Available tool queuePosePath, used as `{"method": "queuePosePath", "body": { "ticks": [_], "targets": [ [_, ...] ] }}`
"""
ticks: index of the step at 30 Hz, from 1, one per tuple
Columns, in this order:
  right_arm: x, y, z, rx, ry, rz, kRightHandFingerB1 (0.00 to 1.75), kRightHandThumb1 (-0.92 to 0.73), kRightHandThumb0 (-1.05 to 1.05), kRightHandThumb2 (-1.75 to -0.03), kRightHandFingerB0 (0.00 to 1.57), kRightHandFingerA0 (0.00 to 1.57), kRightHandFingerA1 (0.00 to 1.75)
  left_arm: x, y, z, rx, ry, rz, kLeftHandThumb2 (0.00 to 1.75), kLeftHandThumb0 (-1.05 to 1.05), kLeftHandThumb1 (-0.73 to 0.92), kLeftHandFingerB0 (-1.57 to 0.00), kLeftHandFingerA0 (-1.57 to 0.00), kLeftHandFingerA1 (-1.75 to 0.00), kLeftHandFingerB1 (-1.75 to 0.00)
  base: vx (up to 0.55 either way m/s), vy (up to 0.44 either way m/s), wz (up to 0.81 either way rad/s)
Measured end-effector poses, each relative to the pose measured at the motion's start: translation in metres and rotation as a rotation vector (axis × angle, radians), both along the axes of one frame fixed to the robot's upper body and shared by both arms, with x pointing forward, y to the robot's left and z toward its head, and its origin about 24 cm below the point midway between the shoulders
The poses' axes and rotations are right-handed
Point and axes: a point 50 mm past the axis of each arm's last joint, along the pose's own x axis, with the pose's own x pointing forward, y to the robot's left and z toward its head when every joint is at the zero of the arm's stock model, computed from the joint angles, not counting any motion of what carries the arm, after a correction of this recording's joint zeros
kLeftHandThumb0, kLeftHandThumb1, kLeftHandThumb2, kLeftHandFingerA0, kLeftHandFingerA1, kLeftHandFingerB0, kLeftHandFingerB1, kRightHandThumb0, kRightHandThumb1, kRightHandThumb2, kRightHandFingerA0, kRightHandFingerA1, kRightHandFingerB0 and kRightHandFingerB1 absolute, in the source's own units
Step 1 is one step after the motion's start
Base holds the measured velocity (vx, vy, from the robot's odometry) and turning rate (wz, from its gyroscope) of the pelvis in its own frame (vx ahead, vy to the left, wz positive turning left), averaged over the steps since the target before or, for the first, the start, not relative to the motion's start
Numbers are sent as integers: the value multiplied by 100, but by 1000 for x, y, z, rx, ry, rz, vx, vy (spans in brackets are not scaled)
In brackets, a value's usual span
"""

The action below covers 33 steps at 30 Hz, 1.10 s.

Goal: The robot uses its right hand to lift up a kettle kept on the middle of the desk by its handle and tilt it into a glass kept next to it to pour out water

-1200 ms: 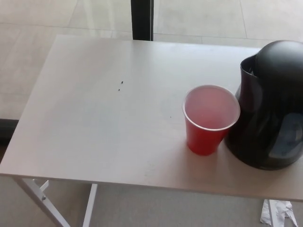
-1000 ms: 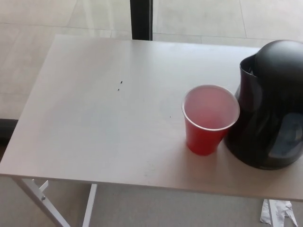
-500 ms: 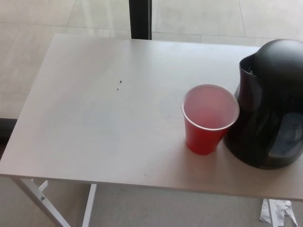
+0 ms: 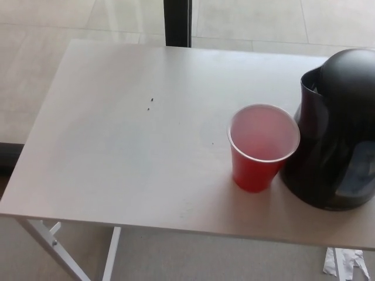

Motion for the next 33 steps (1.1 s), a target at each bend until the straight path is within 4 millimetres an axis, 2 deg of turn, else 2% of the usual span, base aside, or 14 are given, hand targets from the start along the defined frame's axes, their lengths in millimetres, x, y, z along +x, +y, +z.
{"method": "queuePosePath", "body": {
  "ticks": [6,7,8,10,11,17,18,22,23,26,27,30,31,33],
  "targets": [
    [14,25,4,-67,69,188,3,-43,-79,-81,0,0,19,0,0,-1,-4,3,-1,88,-105,42,-46,-59,-64,-85,0,0,0],
    [15,31,5,-89,87,225,7,-40,-74,-78,0,0,20,0,0,-1,-4,3,-1,80,-41,-18,-48,-53,-68,-77,0,0,0],
    [17,36,7,-108,103,260,16,-38,-68,-80,0,0,26,0,0,-1,-5,2,-1,88,-105,42,-45,-58,-62,-83,0,0,0],
    [18,44,7,-127,128,306,22,-36,-59,-78,0,0,30,1,0,-1,-7,2,-3,87,-105,43,-45,-57,-63,-83,0,0,0],
    [18,48,5,-134,145,329,25,-34,-55,-78,0,0,33,1,-1,-1,-8,4,-5,117,-105,32,-38,-58,-58,-85,0,0,0],
    [15,64,-5,-136,236,407,15,-35,-63,-76,0,0,29,1,-2,-2,-10,9,-18,114,-105,28,-40,-59,-58,-88,0,0,0],
    [15,66,-5,-139,248,416,7,-35,-66,-73,0,0,19,1,-2,-2,-10,9,-20,86,-105,43,-44,-57,-61,-83,0,0,0],
    [15,68,-10,-134,306,424,8,-36,-67,-73,0,0,17,1,-2,-2,-12,10,-23,90,-105,47,-39,-54,-60,-83,0,0,0],
    [15,68,-11,-140,320,427,6,-37,-69,-73,0,0,14,1,-2,-2,-7,13,-31,87,-105,44,-49,-57,-62,-82,0,0,0],
    [15,67,-11,-159,347,428,6,-37,-69,-73,0,0,14,2,-2,-1,0,13,-42,87,-105,44,-49,-57,-62,-82,0,0,0],
    [15,67,-10,-166,355,427,7,-40,-71,-77,0,0,14,2,-2,-1,3,13,-44,116,-105,30,-43,-58,-58,-86,0,0,0],
    [16,66,-9,-193,372,421,8,-39,-69,-76,0,0,16,2,-2,-1,4,15,-48,116,-105,30,-43,-58,-58,-86,0,0,0],
    [16,66,-9,-198,374,419,21,-52,-57,-59,7,7,29,2,-2,-1,4,15,-48,115,-105,29,-43,-59,-54,-82,0,0,0],
    [17,66,-8,-216,380,407,21,-52,-57,-59,7,7,29,2,-3,-1,9,17,-57,115,-105,29,-43,-59,-54,-82,0,0,0]
  ]
}}
